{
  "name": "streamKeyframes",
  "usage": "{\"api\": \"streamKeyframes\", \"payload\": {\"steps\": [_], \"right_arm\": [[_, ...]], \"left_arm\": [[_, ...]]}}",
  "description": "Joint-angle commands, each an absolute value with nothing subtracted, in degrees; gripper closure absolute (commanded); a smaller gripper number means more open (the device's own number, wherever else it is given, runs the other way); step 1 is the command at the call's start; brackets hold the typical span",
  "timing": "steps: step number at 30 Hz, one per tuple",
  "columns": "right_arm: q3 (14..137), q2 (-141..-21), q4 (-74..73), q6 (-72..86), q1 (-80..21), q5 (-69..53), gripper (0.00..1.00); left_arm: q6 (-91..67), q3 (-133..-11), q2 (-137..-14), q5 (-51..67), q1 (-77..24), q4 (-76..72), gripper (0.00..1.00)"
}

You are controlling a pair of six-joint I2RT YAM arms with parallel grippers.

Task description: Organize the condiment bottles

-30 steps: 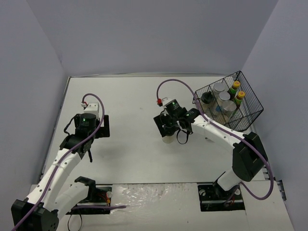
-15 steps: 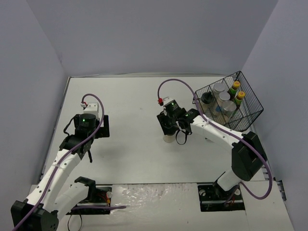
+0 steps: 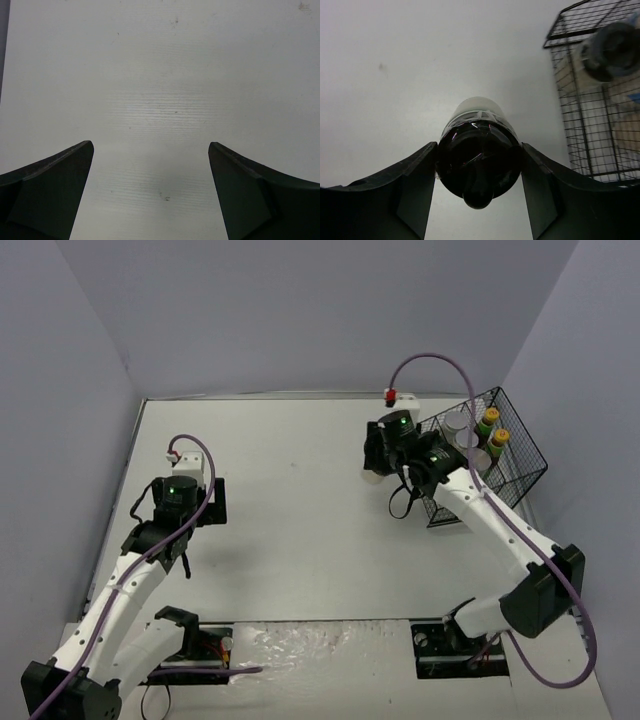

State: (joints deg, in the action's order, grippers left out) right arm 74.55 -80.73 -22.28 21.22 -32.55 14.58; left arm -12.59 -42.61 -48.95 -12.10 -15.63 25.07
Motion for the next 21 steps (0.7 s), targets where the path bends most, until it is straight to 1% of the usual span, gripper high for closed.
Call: {"api": "streamKeyframes", "payload": {"steps": [1,9,21], "right_arm": [[78.1,-76.4,-25.2,30.9,-26.3,25.2,1.00],[77.4,-74.4,-28.0,38.6,-19.1,29.1,1.00],[74.8,-75.2,-28.5,40.5,-13.1,29.7,1.00]], "left_arm": [[-11.8,-43.9,-47.9,-12.7,-15.7,21.8,0.03],[-11.4,-43.7,-47.4,-12.4,-15.8,21.7,0.03],[-10.7,-43.5,-47.0,-12.3,-16.4,21.4,0.03]]}}
